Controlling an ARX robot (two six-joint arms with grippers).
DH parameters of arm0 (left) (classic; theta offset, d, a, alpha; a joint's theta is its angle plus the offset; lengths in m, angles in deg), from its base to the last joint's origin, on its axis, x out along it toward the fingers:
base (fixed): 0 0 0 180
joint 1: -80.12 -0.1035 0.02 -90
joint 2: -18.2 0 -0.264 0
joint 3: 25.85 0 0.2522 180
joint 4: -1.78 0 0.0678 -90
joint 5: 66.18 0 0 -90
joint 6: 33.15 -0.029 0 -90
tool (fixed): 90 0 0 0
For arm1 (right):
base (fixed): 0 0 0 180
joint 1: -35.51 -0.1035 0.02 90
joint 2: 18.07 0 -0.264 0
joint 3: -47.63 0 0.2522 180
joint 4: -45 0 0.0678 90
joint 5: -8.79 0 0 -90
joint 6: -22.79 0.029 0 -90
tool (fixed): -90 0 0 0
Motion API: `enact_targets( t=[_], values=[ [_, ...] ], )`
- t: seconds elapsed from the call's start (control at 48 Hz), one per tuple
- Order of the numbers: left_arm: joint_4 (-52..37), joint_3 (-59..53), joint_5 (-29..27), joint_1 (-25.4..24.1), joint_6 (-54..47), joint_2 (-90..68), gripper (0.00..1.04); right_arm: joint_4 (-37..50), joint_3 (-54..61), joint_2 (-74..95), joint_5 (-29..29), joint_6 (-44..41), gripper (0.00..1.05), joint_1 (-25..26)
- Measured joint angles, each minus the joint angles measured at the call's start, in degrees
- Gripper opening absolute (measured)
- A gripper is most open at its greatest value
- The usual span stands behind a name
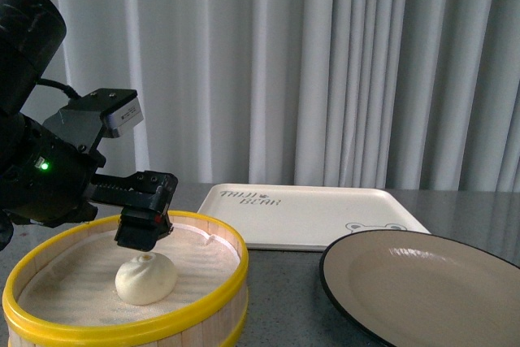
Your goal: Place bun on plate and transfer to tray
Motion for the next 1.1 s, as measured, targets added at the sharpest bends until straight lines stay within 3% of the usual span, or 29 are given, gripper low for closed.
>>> enact_targets(
  t=[1.104],
  values=[
    [-4.7,-3.7,1.7,1.1,2.7,-4.2,0.98,0.0,0.0,0.0,0.0,0.0,0.96,0.0]
  ],
)
